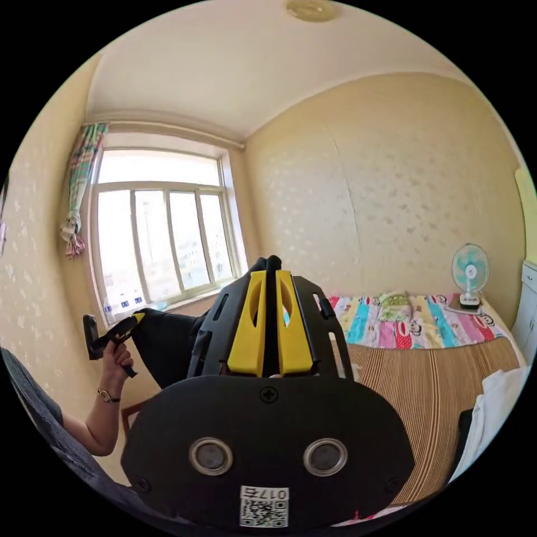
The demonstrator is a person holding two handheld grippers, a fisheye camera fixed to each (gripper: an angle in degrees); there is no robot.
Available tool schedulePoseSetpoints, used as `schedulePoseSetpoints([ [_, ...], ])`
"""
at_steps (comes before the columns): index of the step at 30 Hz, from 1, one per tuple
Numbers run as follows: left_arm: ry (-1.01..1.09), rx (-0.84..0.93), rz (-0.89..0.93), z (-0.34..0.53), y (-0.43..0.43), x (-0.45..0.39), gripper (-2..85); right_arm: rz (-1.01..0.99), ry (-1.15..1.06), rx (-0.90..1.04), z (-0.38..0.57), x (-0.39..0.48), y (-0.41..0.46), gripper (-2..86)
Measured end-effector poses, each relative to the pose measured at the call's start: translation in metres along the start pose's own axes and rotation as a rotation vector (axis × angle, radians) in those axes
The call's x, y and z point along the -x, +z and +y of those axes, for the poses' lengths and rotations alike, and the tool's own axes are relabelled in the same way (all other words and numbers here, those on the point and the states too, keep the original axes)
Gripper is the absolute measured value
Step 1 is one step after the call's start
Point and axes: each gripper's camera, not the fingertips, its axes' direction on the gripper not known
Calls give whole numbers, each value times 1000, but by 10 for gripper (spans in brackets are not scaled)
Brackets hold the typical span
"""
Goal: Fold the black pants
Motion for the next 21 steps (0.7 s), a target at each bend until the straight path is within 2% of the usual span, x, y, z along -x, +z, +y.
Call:
schedulePoseSetpoints([
  [2, 1, -101, 121, -19, -16, -28, 32, -15, -41, -171, -33, 23, -93, 30],
  [4, 52, -218, 218, -44, -36, -68, 33, -67, -67, -256, -53, 38, -151, 29],
  [8, 128, -332, 278, -82, -57, -125, 34, -63, -187, -343, -101, 77, -242, 28],
  [10, 156, -402, 358, -106, -71, -156, 34, -75, -220, -375, -122, 88, -268, 28],
  [15, 272, -487, 336, -148, -86, -206, 36, -93, -264, -407, -179, 104, -302, 28],
  [21, 310, -406, 290, -125, -56, -198, 36, -30, -243, -354, -164, 86, -277, 27],
])
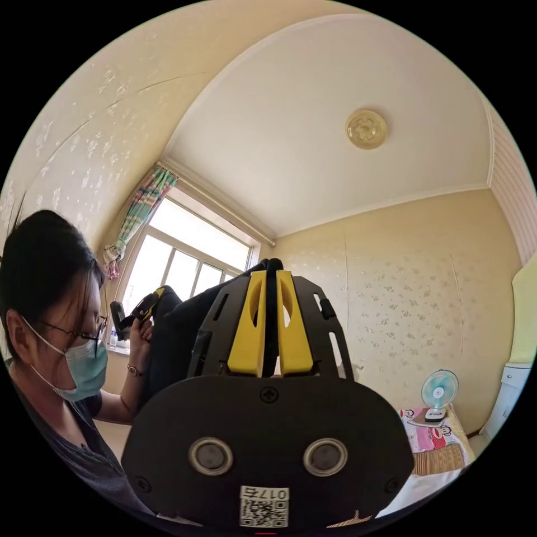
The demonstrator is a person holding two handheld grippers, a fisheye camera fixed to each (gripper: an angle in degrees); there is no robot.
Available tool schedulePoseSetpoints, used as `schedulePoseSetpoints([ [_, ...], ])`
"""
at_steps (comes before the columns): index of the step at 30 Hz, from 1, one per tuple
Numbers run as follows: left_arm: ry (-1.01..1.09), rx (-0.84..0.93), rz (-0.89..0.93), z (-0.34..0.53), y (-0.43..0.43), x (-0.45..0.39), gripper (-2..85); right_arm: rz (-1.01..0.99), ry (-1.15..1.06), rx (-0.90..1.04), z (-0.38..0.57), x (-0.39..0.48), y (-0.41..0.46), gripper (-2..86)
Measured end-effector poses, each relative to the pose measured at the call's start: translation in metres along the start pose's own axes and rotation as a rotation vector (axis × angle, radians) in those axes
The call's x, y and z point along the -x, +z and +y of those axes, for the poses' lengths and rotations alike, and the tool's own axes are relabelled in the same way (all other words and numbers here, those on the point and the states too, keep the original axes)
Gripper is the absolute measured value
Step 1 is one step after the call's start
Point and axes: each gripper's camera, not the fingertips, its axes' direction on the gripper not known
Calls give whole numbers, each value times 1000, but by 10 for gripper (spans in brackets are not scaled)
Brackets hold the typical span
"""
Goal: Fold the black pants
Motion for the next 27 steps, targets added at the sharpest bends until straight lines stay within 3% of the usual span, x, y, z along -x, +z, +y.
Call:
schedulePoseSetpoints([
  [6, -171, 202, -107, 146, 42, 60, 35, 129, 161, 180, 132, -65, 62, 26],
  [8, -187, 306, -138, 175, 102, 98, 35, 208, 233, 295, 162, -135, 142, 26],
  [11, -347, 490, -166, 221, 258, 211, 37, 334, 315, 457, 179, -262, 293, 26],
  [13, -346, 637, -185, 265, 372, 301, 43, 389, 355, 547, 200, -339, 372, 26],
  [16, -439, 937, -319, 348, 422, 371, 73, 573, 424, 823, 268, -410, 426, 29],
  [18, -391, 1023, -322, 397, 407, 377, 83, 621, 449, 869, 319, -412, 417, 32],
  [22, -387, 1287, -220, 544, 304, 353, 90, 305, 498, 1022, 469, -367, 352, 41],
  [27, -434, 1574, -253, 679, 161, 288, 123, 151, 662, 1269, 644, -275, 240, 71],
])
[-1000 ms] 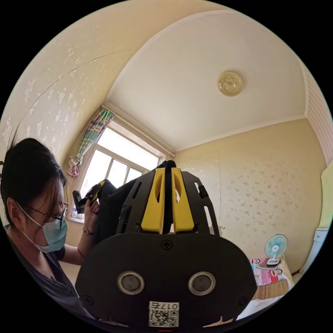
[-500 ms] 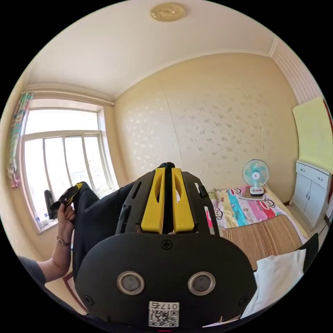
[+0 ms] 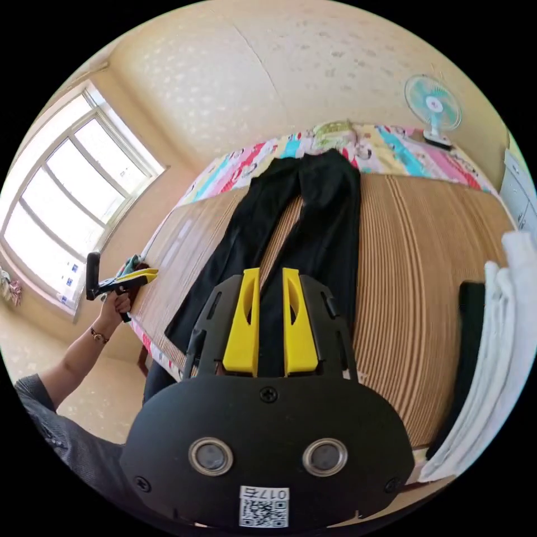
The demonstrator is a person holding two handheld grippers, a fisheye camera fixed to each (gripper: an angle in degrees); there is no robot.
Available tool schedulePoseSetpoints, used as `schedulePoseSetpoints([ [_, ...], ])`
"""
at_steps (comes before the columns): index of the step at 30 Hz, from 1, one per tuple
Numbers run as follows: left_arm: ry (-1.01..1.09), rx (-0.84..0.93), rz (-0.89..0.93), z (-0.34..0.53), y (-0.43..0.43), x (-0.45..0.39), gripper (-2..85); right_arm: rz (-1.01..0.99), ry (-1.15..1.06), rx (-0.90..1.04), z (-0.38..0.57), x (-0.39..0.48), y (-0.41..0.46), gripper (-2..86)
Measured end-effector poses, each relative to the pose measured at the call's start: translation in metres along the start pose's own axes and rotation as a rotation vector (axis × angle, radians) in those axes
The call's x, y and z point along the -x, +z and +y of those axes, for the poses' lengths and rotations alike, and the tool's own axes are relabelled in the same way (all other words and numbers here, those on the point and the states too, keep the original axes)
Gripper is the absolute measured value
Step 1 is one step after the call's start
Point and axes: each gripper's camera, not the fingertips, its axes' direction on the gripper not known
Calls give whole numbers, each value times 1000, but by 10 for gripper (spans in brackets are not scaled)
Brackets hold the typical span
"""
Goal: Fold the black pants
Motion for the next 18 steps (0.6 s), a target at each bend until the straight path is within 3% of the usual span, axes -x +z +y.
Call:
schedulePoseSetpoints([
  [3, -17, -30, -163, 56, 21, -10, 130, -38, 30, 82, 68, 5, 51, 87],
  [6, -90, -120, -236, 69, 18, -5, 124, 158, 46, 13, 97, 23, 62, 97],
  [8, -133, -64, -180, 60, 33, 6, 125, 224, -17, 94, 96, 34, 89, 95],
  [10, -215, 101, -159, 52, 70, 19, 118, 332, -82, 105, 98, 43, 101, 86],
  [14, -135, 88, -205, 63, 67, 0, 62, 476, -191, 246, 97, 58, 93, 51],
  [18, -184, 78, 24, 110, 49, -2, 51, 471, -125, 278, 134, 49, 51, 43],
])
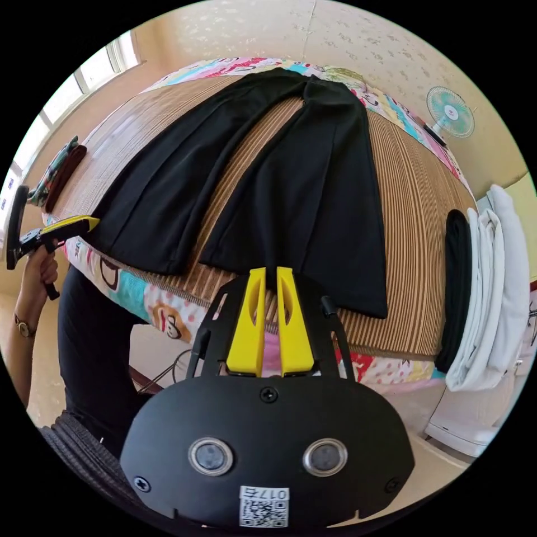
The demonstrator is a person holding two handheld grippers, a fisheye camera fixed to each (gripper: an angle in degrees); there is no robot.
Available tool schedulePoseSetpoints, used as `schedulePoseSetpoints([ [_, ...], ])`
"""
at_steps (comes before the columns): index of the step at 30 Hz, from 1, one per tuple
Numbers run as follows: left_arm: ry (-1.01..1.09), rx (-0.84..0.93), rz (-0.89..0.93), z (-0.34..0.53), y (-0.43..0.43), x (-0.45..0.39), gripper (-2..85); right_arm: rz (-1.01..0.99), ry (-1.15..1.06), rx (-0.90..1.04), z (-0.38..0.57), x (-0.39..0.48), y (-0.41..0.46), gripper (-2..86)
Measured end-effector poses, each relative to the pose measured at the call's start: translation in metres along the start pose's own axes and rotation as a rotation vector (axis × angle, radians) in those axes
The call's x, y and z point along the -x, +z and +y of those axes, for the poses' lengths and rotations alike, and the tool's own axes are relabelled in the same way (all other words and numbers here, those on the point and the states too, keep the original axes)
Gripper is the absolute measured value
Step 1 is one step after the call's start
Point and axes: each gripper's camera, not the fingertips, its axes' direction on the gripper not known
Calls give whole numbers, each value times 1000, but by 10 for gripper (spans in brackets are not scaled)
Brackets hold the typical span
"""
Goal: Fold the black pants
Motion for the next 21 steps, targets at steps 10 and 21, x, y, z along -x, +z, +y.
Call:
schedulePoseSetpoints([
  [10, -19, -46, -232, 49, -49, -17, 92, -209, 178, -186, 107, -51, -72, 75],
  [21, -35, -66, -306, 9, -48, -21, 126, -411, 4, -94, 64, -7, -58, 109],
])
